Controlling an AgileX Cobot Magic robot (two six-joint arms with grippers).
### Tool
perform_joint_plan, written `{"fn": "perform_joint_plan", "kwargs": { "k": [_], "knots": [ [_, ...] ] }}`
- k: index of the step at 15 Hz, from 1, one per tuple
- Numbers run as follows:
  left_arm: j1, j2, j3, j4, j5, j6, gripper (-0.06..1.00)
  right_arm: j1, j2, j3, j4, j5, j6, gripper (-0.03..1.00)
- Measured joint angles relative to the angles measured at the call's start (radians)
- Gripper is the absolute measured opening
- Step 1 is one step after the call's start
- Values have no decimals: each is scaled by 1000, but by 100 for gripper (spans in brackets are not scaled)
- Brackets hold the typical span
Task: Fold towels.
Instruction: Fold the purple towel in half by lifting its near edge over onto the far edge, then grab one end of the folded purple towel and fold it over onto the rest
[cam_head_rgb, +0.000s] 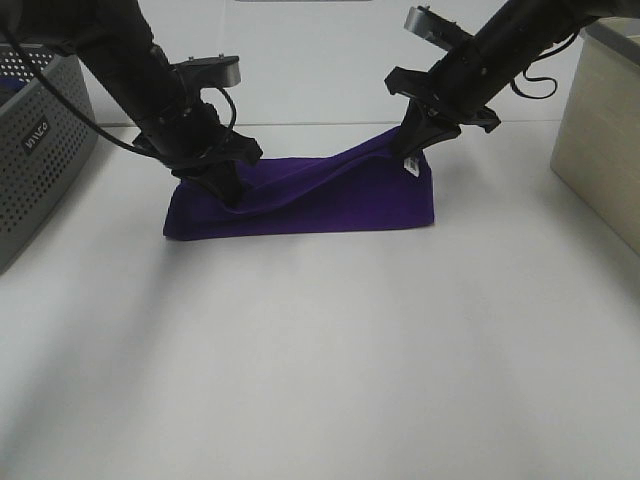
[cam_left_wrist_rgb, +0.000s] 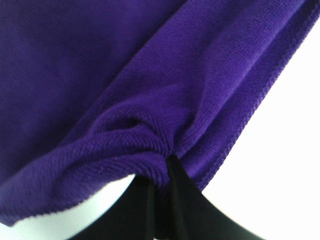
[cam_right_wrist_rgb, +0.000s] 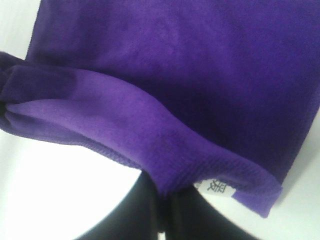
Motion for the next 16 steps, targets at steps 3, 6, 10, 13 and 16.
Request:
{"fn": "perform_joint_plan", "kwargs": {
  "k": [3, 6, 10, 13, 16],
  "knots": [
    [44, 99, -163, 18, 4, -17, 0, 0, 126, -171, -6, -5, 1, 3],
    [81, 171, -248, -7, -7, -20, 0, 0, 228, -329, -1, -22, 2, 3],
    [84, 211, -259, -8, -123, -18, 0, 0, 314, -460, 2, -39, 14, 3],
    [84, 211, -262, -8, -165, -18, 2, 0, 315, -467, -3, -53, 18, 3],
    [84, 221, -262, -4, -184, -18, 32, 0, 315, -469, -63, -51, 52, 19]
  ]
}}
